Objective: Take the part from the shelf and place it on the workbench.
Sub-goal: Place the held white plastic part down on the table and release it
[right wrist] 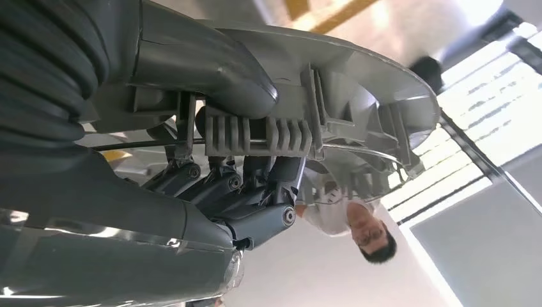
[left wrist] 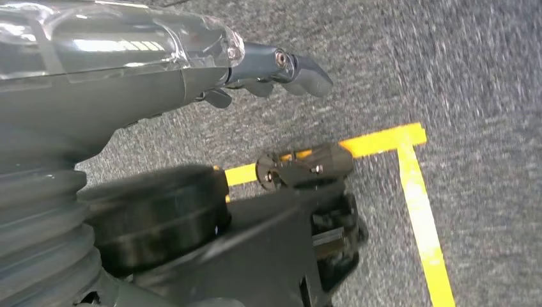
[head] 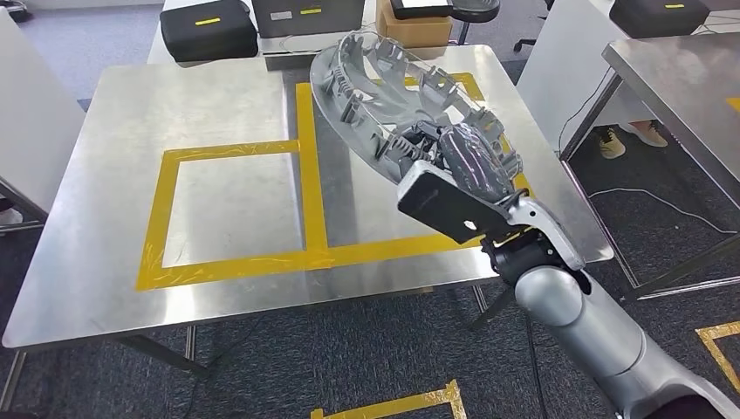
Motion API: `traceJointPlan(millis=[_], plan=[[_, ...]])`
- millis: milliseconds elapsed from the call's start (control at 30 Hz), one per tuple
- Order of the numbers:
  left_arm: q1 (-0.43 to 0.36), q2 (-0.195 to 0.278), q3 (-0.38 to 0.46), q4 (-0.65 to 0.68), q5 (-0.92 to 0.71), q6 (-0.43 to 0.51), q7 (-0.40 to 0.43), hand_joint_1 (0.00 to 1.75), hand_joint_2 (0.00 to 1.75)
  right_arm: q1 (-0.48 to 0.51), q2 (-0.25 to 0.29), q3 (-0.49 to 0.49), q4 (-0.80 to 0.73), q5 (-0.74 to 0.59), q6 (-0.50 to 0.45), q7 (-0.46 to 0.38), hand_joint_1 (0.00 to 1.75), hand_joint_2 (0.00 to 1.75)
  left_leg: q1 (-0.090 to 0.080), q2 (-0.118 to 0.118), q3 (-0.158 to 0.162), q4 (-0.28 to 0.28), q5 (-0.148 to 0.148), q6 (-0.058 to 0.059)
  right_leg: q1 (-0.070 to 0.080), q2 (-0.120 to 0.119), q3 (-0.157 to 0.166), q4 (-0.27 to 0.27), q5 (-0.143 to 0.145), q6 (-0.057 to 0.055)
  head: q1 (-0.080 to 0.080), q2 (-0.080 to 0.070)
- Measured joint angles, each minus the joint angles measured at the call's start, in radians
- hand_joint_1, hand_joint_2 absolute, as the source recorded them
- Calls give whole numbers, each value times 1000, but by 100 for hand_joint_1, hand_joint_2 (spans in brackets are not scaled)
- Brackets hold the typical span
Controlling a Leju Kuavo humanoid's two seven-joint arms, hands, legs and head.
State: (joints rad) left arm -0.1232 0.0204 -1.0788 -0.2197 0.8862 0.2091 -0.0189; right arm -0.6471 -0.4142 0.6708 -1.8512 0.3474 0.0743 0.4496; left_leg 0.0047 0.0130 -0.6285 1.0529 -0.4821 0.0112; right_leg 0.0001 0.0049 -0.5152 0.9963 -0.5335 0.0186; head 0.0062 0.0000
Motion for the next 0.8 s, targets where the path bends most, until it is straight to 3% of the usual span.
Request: traceJointPlan(millis=[167, 367, 567, 800], plan=[[-7, -16, 0, 0, -16, -11, 16, 0, 175, -190, -25, 130, 89, -10, 259, 119, 175, 175, 0, 1, 0, 0, 0, 0, 0, 0, 0, 0, 0, 0, 0, 0], [-12, -27, -1, 0, -34, -22, 34, 0, 175, -323, -19, 308, 210, -66, 401, 197, 175, 175, 0, 3, 0, -1, 0, 0, 0, 0, 0, 0, 0, 0, 0, 0], [-21, -33, -9, 0, -45, -27, 45, 0, 175, -410, 3, 434, 347, -89, 459, 231, 175, 175, 0, 3, 0, -1, 0, 0, 0, -1, 0, 0, 0, 0, 0, 0], [-25, -35, -23, 0, -53, -37, 46, 0, 175, -446, 12, 503, 467, -96, 451, 238, 175, 175, 0, 0, 0, -1, 0, 0, 0, 0, 0, 0, 0, 0, 1, 0]])
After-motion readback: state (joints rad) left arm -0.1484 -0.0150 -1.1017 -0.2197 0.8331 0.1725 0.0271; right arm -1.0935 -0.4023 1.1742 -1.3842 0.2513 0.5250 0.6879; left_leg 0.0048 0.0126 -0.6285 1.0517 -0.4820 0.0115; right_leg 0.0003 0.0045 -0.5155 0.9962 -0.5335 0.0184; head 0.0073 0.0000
